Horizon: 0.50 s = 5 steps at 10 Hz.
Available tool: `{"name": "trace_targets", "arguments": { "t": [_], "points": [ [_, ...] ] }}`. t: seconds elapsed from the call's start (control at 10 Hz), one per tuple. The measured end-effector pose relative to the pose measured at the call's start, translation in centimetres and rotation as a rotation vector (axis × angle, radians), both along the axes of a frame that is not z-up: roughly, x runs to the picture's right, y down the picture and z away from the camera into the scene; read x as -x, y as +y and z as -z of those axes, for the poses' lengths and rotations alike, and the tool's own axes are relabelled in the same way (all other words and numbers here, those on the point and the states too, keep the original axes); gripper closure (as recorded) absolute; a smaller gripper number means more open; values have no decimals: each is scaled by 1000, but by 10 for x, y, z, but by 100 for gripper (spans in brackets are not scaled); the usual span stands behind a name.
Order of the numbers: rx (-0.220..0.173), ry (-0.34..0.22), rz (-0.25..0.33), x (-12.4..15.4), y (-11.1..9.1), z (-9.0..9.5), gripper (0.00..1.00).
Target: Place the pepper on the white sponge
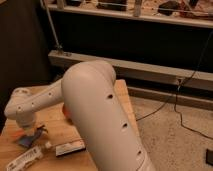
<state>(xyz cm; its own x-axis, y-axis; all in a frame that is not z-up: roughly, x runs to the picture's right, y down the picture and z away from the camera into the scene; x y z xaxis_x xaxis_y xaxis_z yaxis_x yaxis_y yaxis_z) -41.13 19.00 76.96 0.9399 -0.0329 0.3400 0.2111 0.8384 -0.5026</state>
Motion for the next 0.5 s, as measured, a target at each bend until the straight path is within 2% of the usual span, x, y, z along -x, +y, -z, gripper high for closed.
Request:
{"name": "trace_targets", "arguments": {
  "t": [0.2, 0.5],
  "points": [
    [3, -2, 11, 1, 3, -2, 20],
    [40, 3, 26, 2, 15, -6, 20]
  ]
}}
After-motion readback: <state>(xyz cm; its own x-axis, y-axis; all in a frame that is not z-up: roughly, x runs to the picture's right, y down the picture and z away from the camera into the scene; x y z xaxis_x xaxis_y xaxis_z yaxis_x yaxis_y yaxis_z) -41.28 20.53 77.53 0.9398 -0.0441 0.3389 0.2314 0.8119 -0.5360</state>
